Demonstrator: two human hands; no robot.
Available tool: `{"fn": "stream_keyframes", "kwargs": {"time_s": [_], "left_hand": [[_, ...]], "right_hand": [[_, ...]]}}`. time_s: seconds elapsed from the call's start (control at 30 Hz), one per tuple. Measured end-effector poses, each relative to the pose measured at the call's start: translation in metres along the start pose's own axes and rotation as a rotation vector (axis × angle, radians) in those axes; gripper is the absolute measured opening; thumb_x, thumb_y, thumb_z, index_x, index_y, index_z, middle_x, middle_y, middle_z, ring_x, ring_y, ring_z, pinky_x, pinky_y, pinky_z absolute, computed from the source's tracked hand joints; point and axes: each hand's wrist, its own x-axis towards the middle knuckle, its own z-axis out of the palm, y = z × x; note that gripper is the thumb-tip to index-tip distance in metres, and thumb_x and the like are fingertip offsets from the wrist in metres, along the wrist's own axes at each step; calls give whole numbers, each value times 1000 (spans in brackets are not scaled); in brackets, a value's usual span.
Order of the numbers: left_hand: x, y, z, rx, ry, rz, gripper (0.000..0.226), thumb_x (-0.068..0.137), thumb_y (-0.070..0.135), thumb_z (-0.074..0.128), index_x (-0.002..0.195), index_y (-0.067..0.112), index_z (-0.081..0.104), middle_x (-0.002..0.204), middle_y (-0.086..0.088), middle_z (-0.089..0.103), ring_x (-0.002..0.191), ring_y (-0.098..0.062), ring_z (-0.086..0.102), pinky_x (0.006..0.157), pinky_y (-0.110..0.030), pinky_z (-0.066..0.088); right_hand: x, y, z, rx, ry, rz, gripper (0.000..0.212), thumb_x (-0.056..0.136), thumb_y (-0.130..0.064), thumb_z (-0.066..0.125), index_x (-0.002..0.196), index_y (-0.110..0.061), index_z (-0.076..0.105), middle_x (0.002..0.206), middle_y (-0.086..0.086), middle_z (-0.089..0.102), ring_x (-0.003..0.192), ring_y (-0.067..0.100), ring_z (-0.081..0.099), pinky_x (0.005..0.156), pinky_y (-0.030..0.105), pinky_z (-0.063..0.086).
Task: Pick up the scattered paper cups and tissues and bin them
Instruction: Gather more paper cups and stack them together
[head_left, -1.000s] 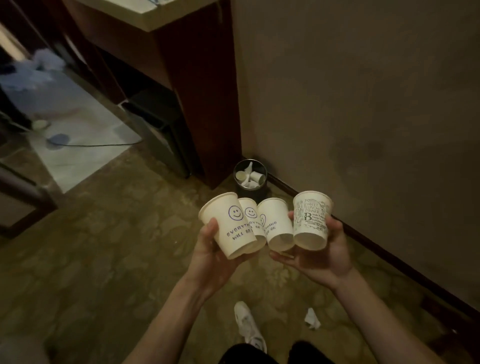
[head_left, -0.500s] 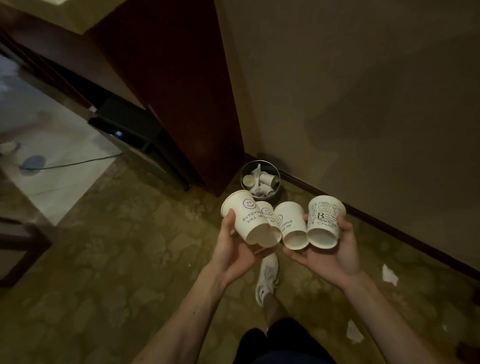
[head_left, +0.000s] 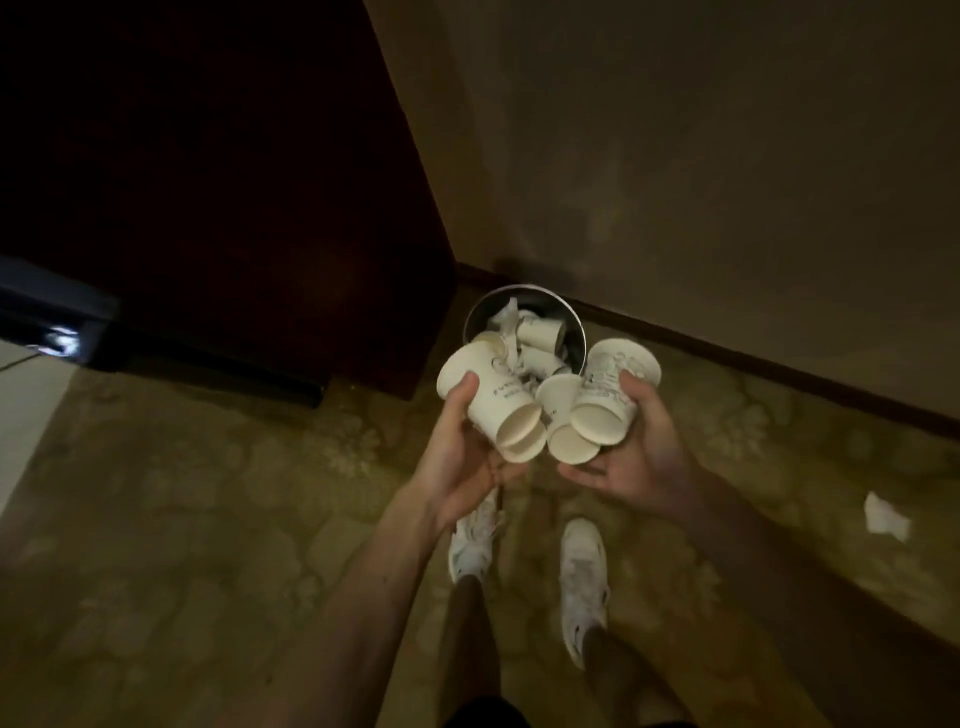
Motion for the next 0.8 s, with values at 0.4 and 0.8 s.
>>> {"fn": "stream_keyframes", "kwargs": {"time_s": [0.4,0.8], "left_hand": [[154,52,-81,498,-58,-116,55,69,74,66,99,29,79,100,-2,76,91,-19,69,72,-33,51],[214,84,-75,757,-62,-126,48,82,67,63,113,30,63,98,-2,72,78,-18,63,56,-32,43]], "right_hand": [[177,-1,23,-168,164,-72,60,73,-72,66,111,-25,70,106,12,74,98,29,70,76,49,57],[200,-10,13,0,210,22,52,86,-62,57,120,-23,52,109,14,73,97,30,72,79,41,57]]}}
